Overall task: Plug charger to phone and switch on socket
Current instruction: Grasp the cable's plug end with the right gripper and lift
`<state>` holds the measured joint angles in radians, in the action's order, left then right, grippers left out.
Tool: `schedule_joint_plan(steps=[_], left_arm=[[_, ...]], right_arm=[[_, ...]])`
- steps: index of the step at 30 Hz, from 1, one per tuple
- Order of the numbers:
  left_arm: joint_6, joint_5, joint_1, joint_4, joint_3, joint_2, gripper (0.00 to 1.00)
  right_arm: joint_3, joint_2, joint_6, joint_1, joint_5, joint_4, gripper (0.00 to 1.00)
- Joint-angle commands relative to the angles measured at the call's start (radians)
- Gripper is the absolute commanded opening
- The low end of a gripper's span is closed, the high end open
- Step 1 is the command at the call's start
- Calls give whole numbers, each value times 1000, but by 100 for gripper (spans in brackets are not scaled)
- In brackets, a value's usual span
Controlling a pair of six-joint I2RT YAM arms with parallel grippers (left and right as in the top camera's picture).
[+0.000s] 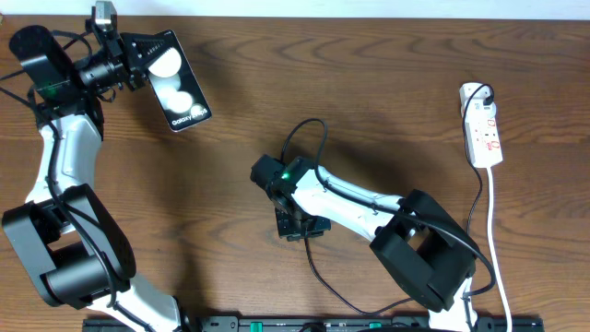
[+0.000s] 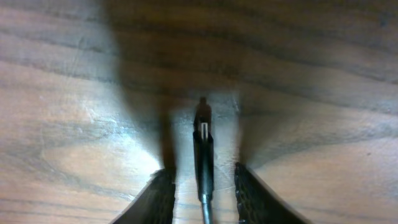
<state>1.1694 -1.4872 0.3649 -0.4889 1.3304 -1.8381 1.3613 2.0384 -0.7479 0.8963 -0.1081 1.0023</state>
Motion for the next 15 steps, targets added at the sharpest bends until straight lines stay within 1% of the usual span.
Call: schedule_joint_plan(steps=[1,3,4,6,12,14,15], left_arm=[[-14,-20,5,-7,12,20,8],[-14,-20,5,-7,12,20,8],[-14,-20,5,-7,12,20,7],[-14,-20,5,-7,12,21,7],[-14,-20,5,-7,12,21,7],[-14,-20,5,-7,12,21,8],[-14,-20,5,-7,12,20,7]], right_arm=[[15,9,2,1,0,0,17],[15,9,1,1,-1,0,13],[15,9,1,1,-3,0,7],[15,9,1,1,-4,1,1],[15,9,19,-27,-45,4,1],[18,9,59,-57,-114,2,1],[19,9,122,-83,-217,-17,1]])
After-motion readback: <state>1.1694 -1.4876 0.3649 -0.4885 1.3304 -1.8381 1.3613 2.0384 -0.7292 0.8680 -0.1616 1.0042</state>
